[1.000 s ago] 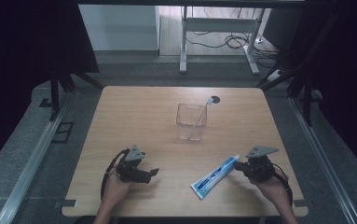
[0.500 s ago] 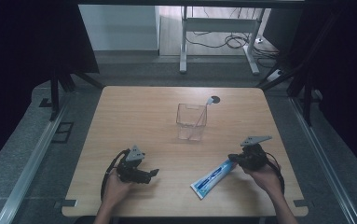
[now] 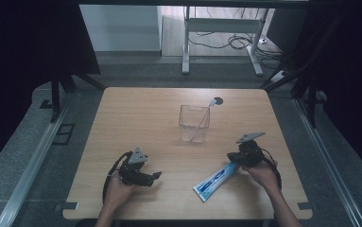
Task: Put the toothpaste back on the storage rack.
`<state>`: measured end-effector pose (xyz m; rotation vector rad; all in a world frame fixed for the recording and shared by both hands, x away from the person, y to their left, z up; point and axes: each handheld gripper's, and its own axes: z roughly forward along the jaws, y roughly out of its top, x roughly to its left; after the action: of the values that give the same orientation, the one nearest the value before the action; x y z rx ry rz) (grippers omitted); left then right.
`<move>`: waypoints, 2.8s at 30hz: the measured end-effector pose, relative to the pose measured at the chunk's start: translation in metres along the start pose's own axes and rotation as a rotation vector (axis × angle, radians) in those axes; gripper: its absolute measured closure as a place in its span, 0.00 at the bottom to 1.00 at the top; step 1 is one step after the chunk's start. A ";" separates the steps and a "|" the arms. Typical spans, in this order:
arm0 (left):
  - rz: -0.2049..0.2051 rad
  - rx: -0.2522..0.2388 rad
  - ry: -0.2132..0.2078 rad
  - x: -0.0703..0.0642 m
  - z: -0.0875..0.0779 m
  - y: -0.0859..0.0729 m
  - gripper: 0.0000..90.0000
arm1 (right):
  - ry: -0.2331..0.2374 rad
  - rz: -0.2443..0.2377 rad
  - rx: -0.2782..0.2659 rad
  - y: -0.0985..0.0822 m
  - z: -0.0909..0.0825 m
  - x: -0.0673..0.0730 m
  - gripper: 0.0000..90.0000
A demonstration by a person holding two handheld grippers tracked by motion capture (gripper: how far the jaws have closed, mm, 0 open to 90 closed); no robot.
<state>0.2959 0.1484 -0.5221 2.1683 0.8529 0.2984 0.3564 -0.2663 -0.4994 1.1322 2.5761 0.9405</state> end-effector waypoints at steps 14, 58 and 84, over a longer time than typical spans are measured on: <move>0.004 -0.006 -0.001 -0.001 0.000 0.001 0.15 | 0.031 0.001 0.027 -0.009 -0.007 0.000 0.99; -0.012 -0.018 -0.014 -0.001 0.001 0.001 0.15 | 0.049 -0.044 0.091 -0.061 -0.046 0.032 0.80; -0.007 -0.007 -0.014 0.000 0.001 -0.001 0.15 | 0.092 -0.104 0.210 -0.016 -0.037 0.059 0.59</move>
<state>0.2959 0.1476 -0.5234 2.1577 0.8503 0.2822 0.2913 -0.2503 -0.4753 1.0122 2.8319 0.7294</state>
